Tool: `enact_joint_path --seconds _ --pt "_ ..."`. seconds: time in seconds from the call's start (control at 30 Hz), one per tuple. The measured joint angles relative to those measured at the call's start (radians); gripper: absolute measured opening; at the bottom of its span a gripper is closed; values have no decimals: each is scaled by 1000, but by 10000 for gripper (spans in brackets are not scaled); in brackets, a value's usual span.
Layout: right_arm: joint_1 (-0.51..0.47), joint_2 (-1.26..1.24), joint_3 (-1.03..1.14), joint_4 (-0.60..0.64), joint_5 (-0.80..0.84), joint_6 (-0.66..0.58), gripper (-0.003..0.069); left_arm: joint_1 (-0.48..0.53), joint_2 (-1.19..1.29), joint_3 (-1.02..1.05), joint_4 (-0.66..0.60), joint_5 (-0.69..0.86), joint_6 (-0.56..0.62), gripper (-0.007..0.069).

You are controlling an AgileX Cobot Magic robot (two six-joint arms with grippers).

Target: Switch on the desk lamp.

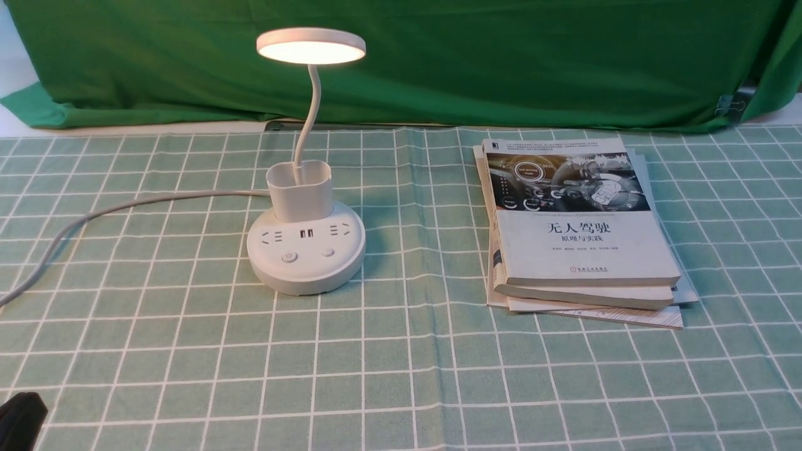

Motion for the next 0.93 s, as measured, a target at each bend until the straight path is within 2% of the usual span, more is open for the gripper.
enact_joint_path --seconds 0.93 --pt "0 0 0 0 0 0 240 0 0 0 19 0 10 2"
